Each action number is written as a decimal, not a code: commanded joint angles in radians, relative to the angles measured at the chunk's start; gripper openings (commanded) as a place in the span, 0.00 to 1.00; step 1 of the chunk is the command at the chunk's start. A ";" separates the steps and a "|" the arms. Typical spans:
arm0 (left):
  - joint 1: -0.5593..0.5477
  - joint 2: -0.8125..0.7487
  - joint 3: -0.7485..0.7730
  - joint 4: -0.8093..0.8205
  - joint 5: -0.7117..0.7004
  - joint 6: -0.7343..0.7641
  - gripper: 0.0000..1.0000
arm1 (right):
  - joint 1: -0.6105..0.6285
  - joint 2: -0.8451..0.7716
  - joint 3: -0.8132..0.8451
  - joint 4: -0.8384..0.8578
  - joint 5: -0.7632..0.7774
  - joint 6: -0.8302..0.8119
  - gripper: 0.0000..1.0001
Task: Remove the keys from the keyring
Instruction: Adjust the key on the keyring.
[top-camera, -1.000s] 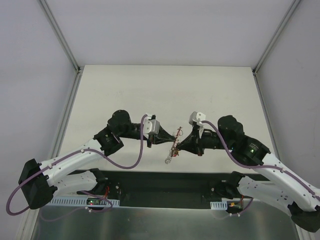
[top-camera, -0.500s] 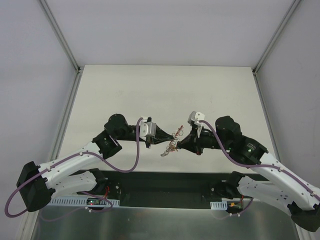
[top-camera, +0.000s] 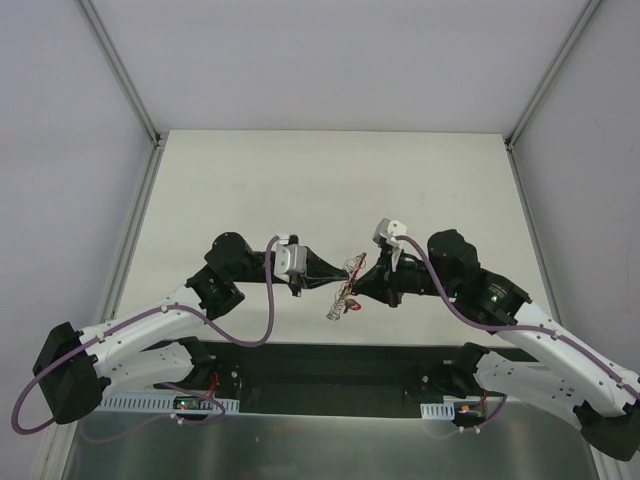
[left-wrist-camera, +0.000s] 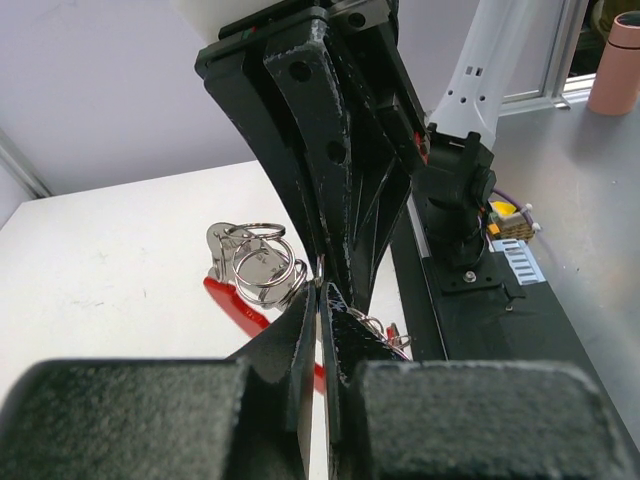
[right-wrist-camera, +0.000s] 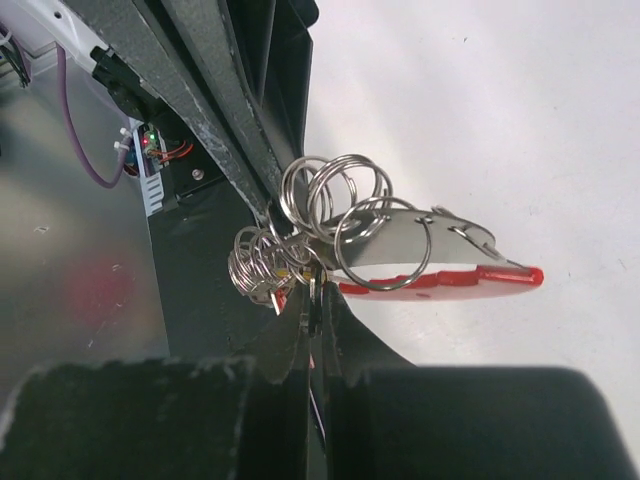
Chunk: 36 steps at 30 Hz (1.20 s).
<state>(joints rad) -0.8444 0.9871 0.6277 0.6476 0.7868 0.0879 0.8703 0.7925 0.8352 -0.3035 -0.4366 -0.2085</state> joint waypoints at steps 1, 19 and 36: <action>0.001 -0.015 -0.013 0.142 0.012 -0.039 0.00 | 0.004 0.005 -0.011 0.078 -0.036 0.034 0.01; 0.001 -0.022 -0.031 0.147 -0.199 -0.036 0.00 | 0.003 -0.009 -0.019 0.104 -0.082 0.060 0.01; 0.002 -0.038 -0.101 0.311 -0.268 -0.123 0.00 | 0.007 0.039 -0.041 0.193 -0.064 0.106 0.01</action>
<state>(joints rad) -0.8448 0.9730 0.5415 0.7578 0.5552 0.0284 0.8692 0.8326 0.7906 -0.1535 -0.4717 -0.1211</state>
